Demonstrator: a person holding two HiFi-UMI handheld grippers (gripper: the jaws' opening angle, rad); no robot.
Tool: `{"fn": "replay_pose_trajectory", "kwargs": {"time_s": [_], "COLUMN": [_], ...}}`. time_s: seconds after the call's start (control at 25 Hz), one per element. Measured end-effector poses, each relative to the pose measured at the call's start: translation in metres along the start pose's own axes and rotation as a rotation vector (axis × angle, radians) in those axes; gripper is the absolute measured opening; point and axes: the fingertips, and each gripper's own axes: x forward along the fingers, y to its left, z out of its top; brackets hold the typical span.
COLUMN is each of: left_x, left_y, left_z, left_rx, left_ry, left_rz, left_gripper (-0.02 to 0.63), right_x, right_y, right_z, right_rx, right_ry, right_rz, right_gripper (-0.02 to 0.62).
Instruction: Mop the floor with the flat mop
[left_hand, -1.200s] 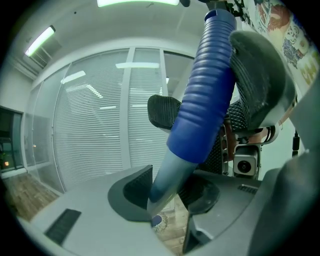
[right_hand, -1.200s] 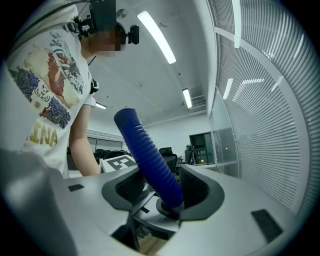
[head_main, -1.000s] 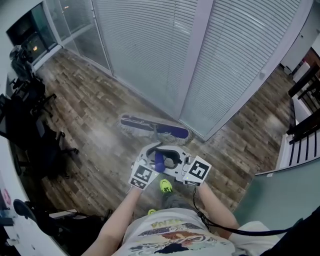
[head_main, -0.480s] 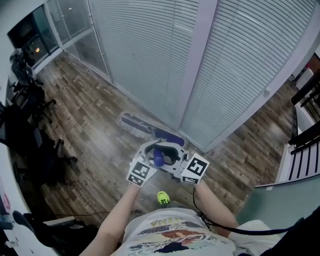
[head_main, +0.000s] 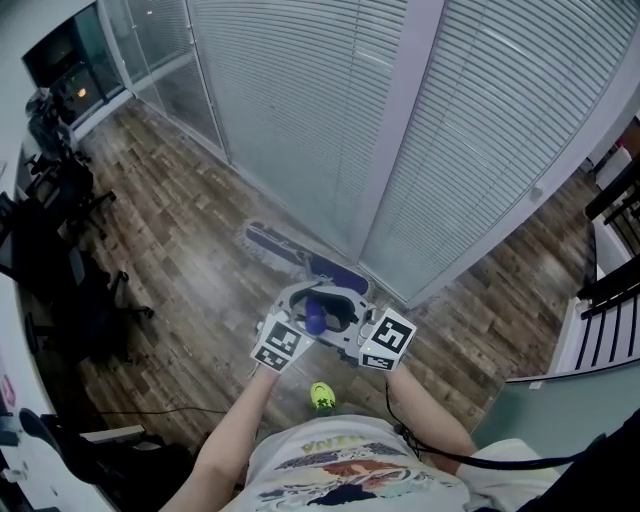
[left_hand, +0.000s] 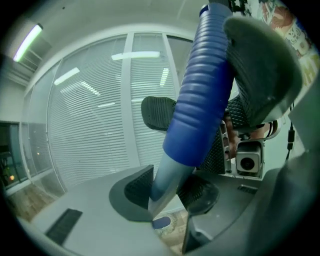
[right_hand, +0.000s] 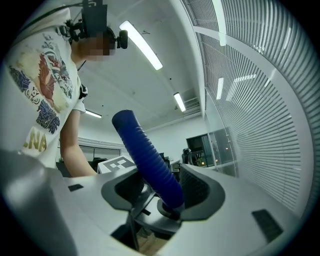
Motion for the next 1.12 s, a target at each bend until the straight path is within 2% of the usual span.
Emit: {"fn": "replay_pose_trajectory", "kwargs": {"time_s": [0.08, 0.2, 0.44, 0.88, 1.12], "left_x": [-0.012, -0.037, -0.092, -0.247, -0.315], "left_y": [-0.010, -0.022, -0.054, -0.158, -0.214], "left_z": [-0.010, -0.017, -0.026, -0.066, -0.079], "left_rx": [0.015, -0.006, -0.023, -0.069, -0.096], "left_ry": [0.019, 0.001, -0.006, -0.025, -0.008], "left_rz": [0.013, 0.051, 0.064, 0.130, 0.181], "left_gripper": [0.101, 0.101, 0.101, 0.101, 0.100], "right_x": [0.001, 0.007, 0.014, 0.027, 0.022], "right_y": [0.017, 0.046, 0.110, 0.300, 0.390], "right_z": [-0.009, -0.018, -0.026, -0.068, -0.085], "right_rx": [0.008, 0.002, 0.000, -0.011, -0.029], "right_ry": [0.014, 0.040, 0.061, 0.093, 0.131], "right_rz": [0.021, 0.058, 0.070, 0.132, 0.183], "right_gripper": [0.212, 0.213, 0.213, 0.213, 0.213]}}
